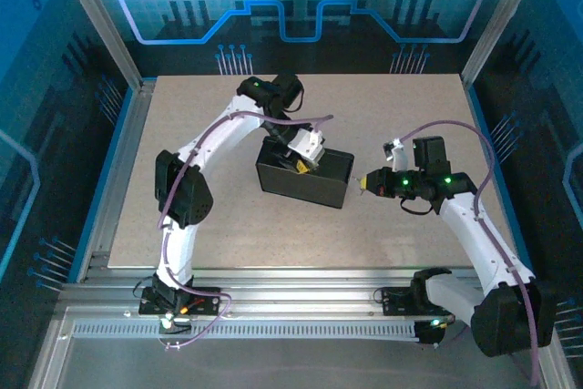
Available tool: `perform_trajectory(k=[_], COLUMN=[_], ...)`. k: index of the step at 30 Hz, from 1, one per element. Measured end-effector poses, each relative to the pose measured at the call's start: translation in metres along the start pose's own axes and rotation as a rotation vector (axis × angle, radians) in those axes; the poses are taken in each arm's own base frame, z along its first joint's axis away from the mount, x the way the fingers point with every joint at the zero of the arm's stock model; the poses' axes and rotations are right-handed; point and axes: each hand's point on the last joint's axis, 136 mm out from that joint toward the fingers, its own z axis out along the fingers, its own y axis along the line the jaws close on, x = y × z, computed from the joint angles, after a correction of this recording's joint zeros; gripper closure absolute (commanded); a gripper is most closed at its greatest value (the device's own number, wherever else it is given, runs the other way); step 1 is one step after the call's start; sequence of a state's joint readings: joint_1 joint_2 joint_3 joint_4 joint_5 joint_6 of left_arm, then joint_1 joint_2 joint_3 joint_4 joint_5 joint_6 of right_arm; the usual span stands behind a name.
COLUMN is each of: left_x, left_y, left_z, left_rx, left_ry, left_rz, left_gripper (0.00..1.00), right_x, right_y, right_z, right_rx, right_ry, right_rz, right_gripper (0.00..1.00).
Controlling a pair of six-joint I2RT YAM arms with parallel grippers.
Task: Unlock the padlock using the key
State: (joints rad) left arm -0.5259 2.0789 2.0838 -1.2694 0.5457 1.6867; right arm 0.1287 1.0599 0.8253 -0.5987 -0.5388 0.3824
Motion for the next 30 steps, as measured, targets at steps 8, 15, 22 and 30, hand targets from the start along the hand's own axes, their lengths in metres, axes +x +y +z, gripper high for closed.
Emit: perform_trajectory(k=[8, 15, 22, 30], left_x=[0.0, -0.006, -0.01, -0.013], left_y=[-0.001, -0.003, -0.001, 0.004], left_z=[0.0, 0.006, 0.008, 0.01], left_rx=[0.008, 0.018, 0.011, -0.008], left_ry=[0.009, 0.001, -0.002, -0.028], left_rz=[0.019, 0.032, 0.042, 0.004], left_gripper=[0.52, 0.56, 0.69, 0.91], right_x=[0.0, -0.002, -0.003, -0.005], right_y=[0.0, -0.001, 0.0, 0.002], right_z=[-0.002, -0.007, -0.008, -0.014], right_rx=[-0.011, -0.013, -0.025, -0.021], right_ry=[0.003, -0.014, -0.017, -0.026], right_rz=[0.004, 0.012, 0.016, 0.015], right_gripper=[1.0, 1.0, 1.0, 1.0])
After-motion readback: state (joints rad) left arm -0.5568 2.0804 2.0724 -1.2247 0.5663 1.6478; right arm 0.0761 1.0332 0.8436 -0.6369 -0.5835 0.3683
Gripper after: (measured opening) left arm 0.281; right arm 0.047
